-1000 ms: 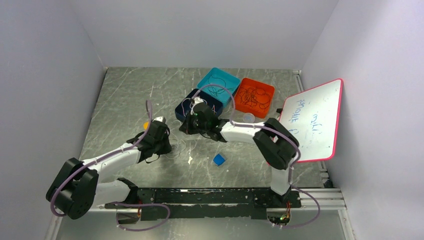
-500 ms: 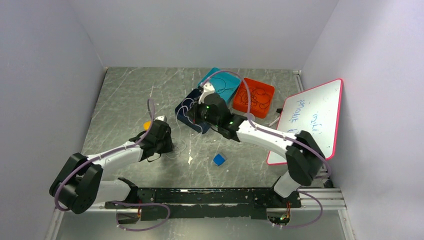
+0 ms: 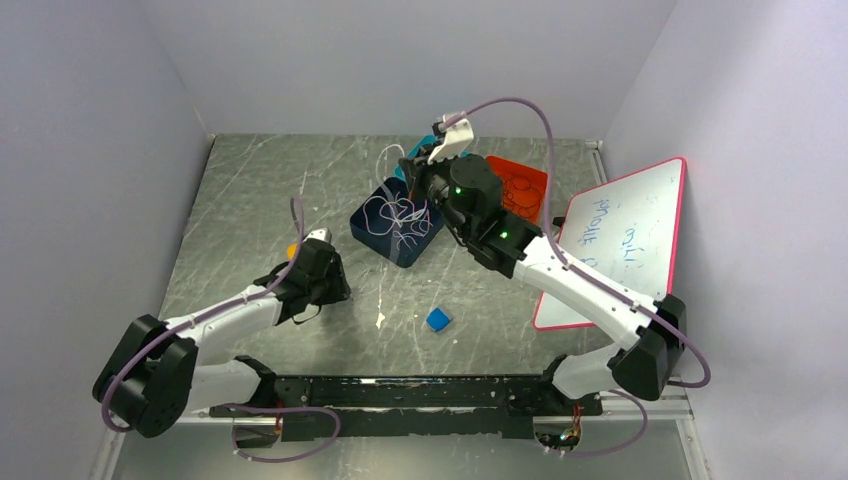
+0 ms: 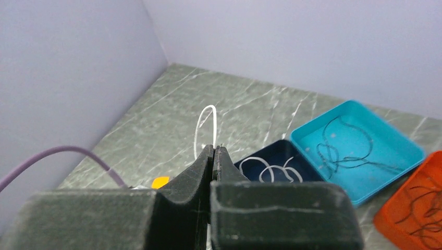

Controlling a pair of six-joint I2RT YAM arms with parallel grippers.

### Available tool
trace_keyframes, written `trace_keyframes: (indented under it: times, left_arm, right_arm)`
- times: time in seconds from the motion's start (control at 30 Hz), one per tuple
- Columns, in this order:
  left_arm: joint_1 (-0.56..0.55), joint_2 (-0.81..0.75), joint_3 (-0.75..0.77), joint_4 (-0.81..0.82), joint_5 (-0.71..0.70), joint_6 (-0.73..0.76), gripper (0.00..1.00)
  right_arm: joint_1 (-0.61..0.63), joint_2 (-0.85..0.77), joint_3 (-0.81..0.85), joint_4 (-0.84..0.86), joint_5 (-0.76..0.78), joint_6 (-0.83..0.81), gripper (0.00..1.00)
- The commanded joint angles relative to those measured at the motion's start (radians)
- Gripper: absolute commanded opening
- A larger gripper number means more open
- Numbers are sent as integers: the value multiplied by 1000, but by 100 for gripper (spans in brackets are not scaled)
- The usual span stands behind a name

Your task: Untangle the cables

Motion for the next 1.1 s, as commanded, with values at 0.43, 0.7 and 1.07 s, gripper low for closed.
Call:
trace_keyframes:
  times: [0.43,0.7,1.07]
  left_arm:
    - [6,-107,31,-36,-88,-41,43]
    - [7,-98,37,-37,-89,-40,43]
    - [7,-98,40,-29,-98,-45,42]
  right_arm:
    - [-9,-25,270,-50,72,-266,0]
    - [-9,9,384,-66,-9,-294,0]
    - [-16,139,620,-63,-16,-366,0]
